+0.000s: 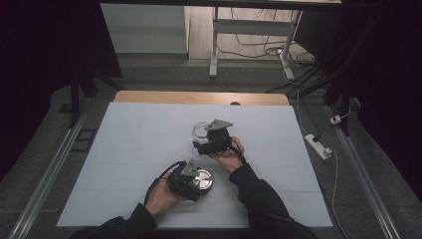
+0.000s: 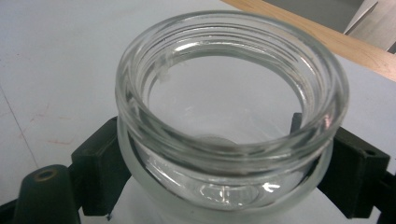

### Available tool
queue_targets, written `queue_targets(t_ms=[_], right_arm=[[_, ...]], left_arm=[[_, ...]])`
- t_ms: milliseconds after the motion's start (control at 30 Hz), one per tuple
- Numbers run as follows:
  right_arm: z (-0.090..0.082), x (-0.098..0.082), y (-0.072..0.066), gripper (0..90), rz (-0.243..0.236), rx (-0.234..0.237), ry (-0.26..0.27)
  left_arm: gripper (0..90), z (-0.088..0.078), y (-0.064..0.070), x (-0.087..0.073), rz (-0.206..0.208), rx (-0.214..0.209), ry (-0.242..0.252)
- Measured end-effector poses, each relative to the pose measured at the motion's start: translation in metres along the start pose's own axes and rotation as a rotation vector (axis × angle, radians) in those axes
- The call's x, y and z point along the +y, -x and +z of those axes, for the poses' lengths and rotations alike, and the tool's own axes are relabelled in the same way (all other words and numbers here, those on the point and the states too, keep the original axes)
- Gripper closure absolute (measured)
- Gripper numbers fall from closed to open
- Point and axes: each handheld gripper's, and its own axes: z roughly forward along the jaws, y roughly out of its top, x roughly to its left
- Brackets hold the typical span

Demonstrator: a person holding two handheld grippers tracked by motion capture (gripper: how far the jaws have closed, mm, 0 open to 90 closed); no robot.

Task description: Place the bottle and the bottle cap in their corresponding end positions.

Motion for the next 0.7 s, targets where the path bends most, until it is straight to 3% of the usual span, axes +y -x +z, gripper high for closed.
queue_targets(t_ms=[533, 700], right_arm=[[0.0010, -0.0034, 0.0039, 14.5, 0.032, 0.013, 0.003], [0.0010, -0.0038, 0.0042, 14.3, 0.036, 0.017, 0.003]], left_arm=[[19.0, 0.0037, -0.0005, -0.0014, 0.012, 0.005, -0.034], [18.9, 0.0045, -0.0025, -0.0014, -0.003, -0.010, -0.039]])
